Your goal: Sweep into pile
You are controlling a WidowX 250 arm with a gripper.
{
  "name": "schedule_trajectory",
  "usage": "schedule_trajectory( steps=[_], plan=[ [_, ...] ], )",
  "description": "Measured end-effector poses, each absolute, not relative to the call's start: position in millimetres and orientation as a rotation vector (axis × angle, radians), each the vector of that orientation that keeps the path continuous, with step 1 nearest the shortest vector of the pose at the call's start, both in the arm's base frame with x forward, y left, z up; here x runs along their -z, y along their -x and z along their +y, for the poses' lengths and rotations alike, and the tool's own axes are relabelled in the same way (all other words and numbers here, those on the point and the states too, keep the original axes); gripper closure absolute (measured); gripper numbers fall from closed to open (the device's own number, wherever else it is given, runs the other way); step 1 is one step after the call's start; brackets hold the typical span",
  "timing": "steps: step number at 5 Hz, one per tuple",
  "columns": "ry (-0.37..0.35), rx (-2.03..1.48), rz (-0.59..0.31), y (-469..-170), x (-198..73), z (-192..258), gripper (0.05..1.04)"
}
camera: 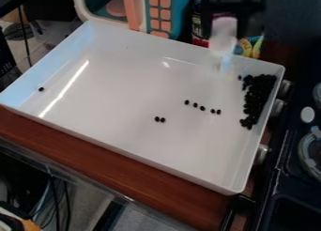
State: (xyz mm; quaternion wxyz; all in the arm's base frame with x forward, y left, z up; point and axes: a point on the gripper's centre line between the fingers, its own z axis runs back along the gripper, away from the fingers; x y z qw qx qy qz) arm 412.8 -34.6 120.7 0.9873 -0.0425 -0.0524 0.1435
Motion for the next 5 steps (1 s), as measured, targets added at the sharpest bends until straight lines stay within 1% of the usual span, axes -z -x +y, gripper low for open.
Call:
schedule_trajectory(
  steps=[1, 2, 3, 4, 5],
  plan=[
    [0.022, -0.344, -0.110, -391.8, -125.4, 3.5, 0.378],
    [-0.052, -0.407, -0.110, -368.7, -111.5, 38.2, 0.378],
    [-0.088, -0.484, -0.083, -347.5, -86.6, 67.2, 0.378],
    [-0.078, -0.562, -0.007, -321.8, -58.7, 61.2, 0.378],
    [-0.095, -0.561, 0.039, -306.6, -43.4, 44.3, 0.378]
  ],
)
